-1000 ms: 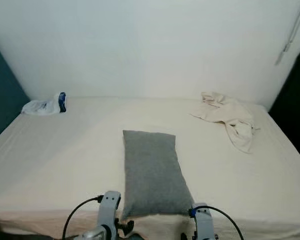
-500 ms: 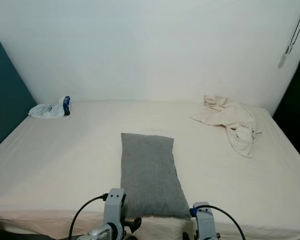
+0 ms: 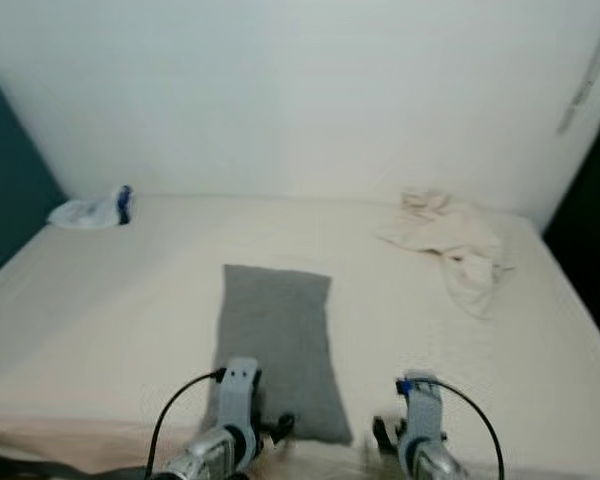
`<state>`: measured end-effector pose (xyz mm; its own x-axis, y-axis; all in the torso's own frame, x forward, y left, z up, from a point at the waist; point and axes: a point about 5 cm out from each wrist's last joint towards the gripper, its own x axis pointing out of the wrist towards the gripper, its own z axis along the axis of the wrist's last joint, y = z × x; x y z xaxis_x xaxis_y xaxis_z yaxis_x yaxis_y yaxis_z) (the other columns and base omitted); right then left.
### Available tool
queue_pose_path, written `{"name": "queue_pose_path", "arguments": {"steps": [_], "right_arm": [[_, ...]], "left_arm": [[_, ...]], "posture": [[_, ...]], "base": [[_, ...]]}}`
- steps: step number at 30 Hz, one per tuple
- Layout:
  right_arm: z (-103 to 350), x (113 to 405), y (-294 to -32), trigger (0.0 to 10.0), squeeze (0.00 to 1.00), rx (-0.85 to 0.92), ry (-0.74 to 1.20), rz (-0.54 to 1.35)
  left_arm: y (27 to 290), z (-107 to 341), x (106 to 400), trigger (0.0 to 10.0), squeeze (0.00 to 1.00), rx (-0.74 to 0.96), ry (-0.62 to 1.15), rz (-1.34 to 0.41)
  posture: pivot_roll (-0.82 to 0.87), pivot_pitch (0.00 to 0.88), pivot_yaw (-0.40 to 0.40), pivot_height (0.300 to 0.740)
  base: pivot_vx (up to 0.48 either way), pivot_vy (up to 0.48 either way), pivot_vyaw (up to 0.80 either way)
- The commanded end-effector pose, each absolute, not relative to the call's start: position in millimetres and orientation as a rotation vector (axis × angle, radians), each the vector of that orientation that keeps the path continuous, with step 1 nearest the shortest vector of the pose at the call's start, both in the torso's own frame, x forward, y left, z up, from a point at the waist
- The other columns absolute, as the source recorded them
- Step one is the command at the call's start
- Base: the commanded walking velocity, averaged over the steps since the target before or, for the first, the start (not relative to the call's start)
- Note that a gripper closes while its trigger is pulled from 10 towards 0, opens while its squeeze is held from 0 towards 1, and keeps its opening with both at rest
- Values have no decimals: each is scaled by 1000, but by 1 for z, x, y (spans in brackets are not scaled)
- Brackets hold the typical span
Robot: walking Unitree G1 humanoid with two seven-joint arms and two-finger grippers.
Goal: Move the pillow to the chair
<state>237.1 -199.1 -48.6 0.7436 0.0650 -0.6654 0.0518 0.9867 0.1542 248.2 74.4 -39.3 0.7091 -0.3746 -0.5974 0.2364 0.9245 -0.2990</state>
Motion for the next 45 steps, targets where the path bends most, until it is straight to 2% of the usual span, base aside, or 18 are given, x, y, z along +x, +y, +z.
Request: {"name": "queue_pose_path", "arguments": {"steps": [1, 5, 10, 20, 25, 31, 37, 39, 45], "right_arm": [[-47, 241, -192, 10000, 0, 200, 712, 23], [-36, 256, -184, 10000, 0, 206, 648, 80], [-32, 260, -180, 10000, 0, 218, 619, 120], [-30, 262, -180, 10000, 0, 188, 607, 145], [-18, 272, -209, 10000, 0, 180, 554, -40], [-5, 284, -224, 10000, 0, 243, 513, -114], [4, 293, -221, 10000, 0, 222, 474, -75], [3, 293, -214, 10000, 0, 164, 481, -33], [-14, 278, -199, 10000, 0, 75, 547, 47]], "left_arm": [[77, -38, 250, 10000, 0, -213, 700, -336], [74, -32, 257, 10000, 0, -220, 668, -346], [73, -30, 259, 10000, 0, -224, 657, -349], [72, -31, 258, 10000, 0, -231, 655, -342], [69, -26, 262, 10000, 0, -252, 625, -356], [63, -12, 273, 10000, 0, -328, 547, -418], [61, 3, 287, 10000, 0, -332, 466, -470], [64, 7, 292, 10000, 0, -281, 445, -472], [69, 1, 289, 10000, 0, -166, 466, -446]], "posture": [[-102, 0, 38, 740], [-106, 0, 39, 740], [-106, 0, 38, 740], [-113, 0, 37, 740], [-121, 0, 34, 740], [-134, 0, 31, 740], [-146, 0, 27, 740], [-166, 0, 17, 740], [-196, 0, -1, 740]], "base": [[0, 0, 0], [0, 0, 0], [0, 0, 0], [0, 0, 751], [0, 0, 713], [0, 0, 90], [0, 0, 0], [0, 0, 0], [0, 0, 0]]}}
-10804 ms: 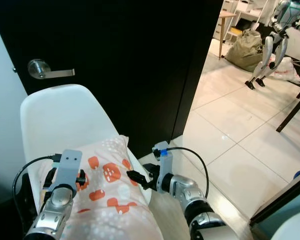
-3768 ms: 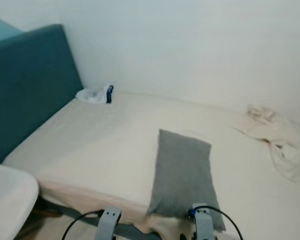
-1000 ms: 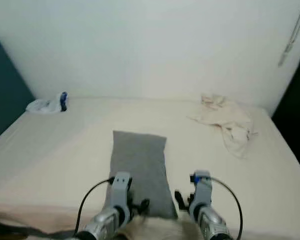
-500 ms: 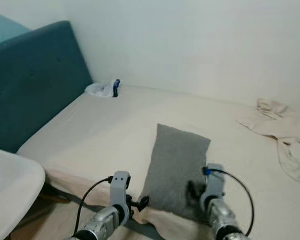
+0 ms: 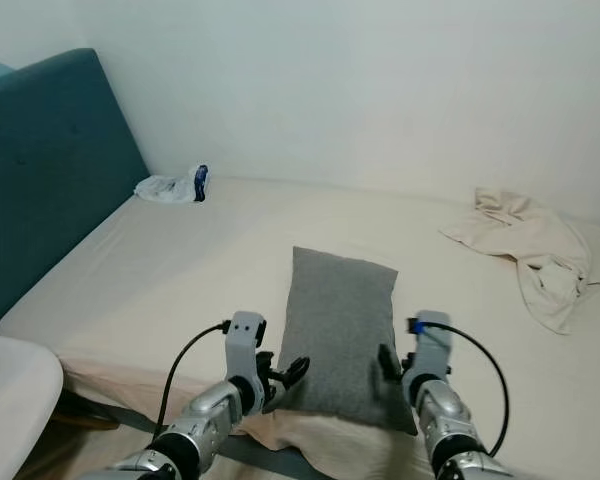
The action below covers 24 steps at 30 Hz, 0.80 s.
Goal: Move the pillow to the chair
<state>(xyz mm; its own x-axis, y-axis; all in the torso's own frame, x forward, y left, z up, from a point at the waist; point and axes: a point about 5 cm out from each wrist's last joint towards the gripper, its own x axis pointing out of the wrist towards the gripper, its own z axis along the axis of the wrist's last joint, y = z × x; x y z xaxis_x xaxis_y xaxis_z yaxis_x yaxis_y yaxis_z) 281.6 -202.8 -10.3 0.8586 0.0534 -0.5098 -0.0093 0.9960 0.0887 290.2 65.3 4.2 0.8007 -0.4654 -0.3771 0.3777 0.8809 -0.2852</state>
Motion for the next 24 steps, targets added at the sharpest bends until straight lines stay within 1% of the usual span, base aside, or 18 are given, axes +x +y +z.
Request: {"name": "queue_pose_path", "arguments": {"steps": [1, 3, 4, 5, 6, 7, 12, 13, 17, 18, 19, 20, 21, 22, 24], "right_arm": [[-18, 273, -198, 10000, 0, 57, 563, 64], [-28, 261, -195, 10000, 0, 16, 600, 98], [-34, 253, -196, 10000, 0, -2, 622, 115], [-37, 249, -197, 10000, 0, -4, 633, 119], [-38, 246, -198, 10000, 0, -5, 640, 122], [-40, 243, -199, 10000, 0, -10, 648, 125], [-41, 240, -203, 10000, 0, -35, 665, 137], [-40, 242, -204, 10000, 0, -38, 662, 139], [-22, 267, -203, 10000, 0, -16, 590, 104], [-22, 267, -203, 10000, 0, -16, 590, 104], [-18, 272, -202, 10000, 0, -4, 575, 96], [-11, 280, -202, 10000, 0, 16, 551, 87], [-11, 280, -202, 10000, 0, 16, 551, 87], [0, 292, -201, 10000, 0, 50, 509, 78], [3, 295, -201, 10000, 0, 63, 492, 77]], "left_arm": [[70, -1, 287, 10000, 0, -160, 475, -436], [73, -7, 282, 10000, 0, -178, 498, -404], [73, -11, 277, 10000, 0, -197, 508, -384], [73, -12, 275, 10000, 0, -204, 509, -375], [73, -13, 274, 10000, 0, -209, 510, -369], [72, -14, 273, 10000, 0, -215, 510, -363], [72, -16, 270, 10000, 0, -238, 504, -336], [73, -16, 270, 10000, 0, -241, 501, -329], [74, -10, 275, 10000, 0, -234, 452, -354], [74, -10, 275, 10000, 0, -234, 452, -354], [75, -7, 277, 10000, 0, -230, 439, -360], [76, -3, 282, 10000, 0, -225, 419, -364], [76, -3, 282, 10000, 0, -225, 419, -364], [78, 3, 288, 10000, 0, -215, 388, -369], [79, 5, 290, 10000, 0, -211, 378, -371]], "posture": [[-219, 0, -25, 740], [-225, 0, -45, 740], [-222, 0, -76, 740], [-217, 0, -99, 740], [-217, 0, -99, 740], [-208, 0, -120, 740], [-185, 0, -134, 740], [-177, 0, -131, 740], [-155, 0, -102, 740], [-155, 0, -102, 740], [-150, 0, -93, 740], [-146, 0, -81, 735], [-146, 0, -81, 735], [-143, 0, -71, 725], [-143, 0, -71, 720]], "base": [[0, 0, 0], [0, 0, 0], [0, 0, 0], [0, 0, 0], [0, 0, 0], [0, 0, 0], [0, 0, 0], [0, 0, 0], [0, 0, 0], [0, 0, 0], [0, 0, 0], [0, 0, 0], [0, 0, 0], [0, 0, 0], [0, 0, 0]]}}
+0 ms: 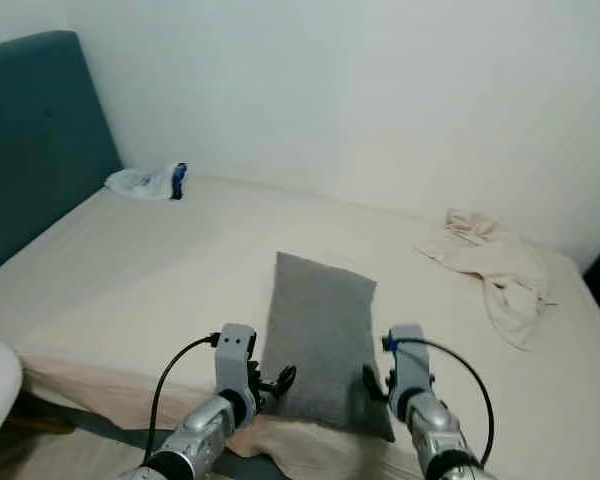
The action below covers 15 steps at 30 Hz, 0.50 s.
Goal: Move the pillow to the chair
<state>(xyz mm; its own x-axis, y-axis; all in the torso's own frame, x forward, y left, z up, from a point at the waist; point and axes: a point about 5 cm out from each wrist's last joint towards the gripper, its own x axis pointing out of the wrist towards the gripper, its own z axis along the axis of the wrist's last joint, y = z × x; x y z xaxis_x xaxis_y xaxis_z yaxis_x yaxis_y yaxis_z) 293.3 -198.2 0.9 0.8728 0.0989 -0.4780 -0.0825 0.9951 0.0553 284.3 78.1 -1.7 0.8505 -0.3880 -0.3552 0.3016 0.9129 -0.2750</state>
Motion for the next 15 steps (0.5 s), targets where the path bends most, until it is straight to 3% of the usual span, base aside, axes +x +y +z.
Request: {"name": "queue_pose_path", "arguments": {"steps": [1, 15], "right_arm": [[10, 302, -201, 10000, 0, 87, 460, 72], [57, 333, -219, 10000, 0, 179, 264, 38]], "left_arm": [[79, 9, 293, 10000, 0, -201, 362, -375], [74, 24, 305, 10000, 0, -179, 291, -397]], "posture": [[-143, 0, -64, 715], [-154, 0, -42, 655]], "base": [[0, 0, 0], [0, 0, 0]]}}
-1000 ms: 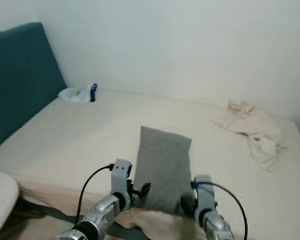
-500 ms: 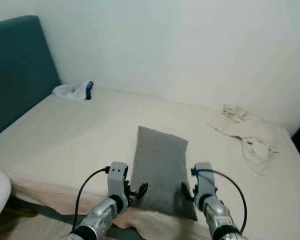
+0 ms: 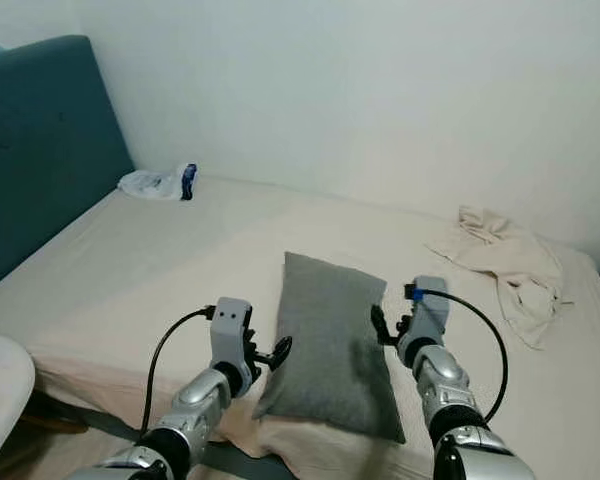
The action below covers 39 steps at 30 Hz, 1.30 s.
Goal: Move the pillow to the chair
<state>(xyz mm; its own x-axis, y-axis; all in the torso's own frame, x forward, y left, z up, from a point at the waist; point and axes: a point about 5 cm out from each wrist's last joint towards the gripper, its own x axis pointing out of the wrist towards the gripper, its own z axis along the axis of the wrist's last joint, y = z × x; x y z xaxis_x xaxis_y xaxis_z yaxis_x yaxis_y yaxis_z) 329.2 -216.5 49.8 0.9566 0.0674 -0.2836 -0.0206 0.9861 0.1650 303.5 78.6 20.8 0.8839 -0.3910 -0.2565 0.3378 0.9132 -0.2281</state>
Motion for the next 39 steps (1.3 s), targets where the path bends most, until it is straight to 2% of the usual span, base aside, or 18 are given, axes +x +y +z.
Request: {"name": "queue_pose_path", "arguments": {"steps": [1, 29, 36, 39], "right_arm": [[57, 334, -219, 10000, 0, 179, 263, 36], [63, 332, -242, 10000, 0, 249, 239, -30], [66, 333, -240, 10000, 0, 375, 185, -8], [62, 333, -228, 10000, 0, 452, 185, 44]], "left_arm": [[74, 24, 305, 10000, 0, -179, 291, -398], [78, 29, 308, 10000, 0, -186, 252, -400], [82, 31, 308, 10000, 0, -185, 225, -409], [85, 31, 308, 10000, 0, -177, 215, -416]], "posture": [[-154, 0, -42, 650], [-123, 0, -13, 540], [-93, 0, 17, 515], [-66, 3, 36, 505]], "base": [[0, 0, 0], [0, 0, 0], [0, 0, 0], [0, 0, 0]]}}
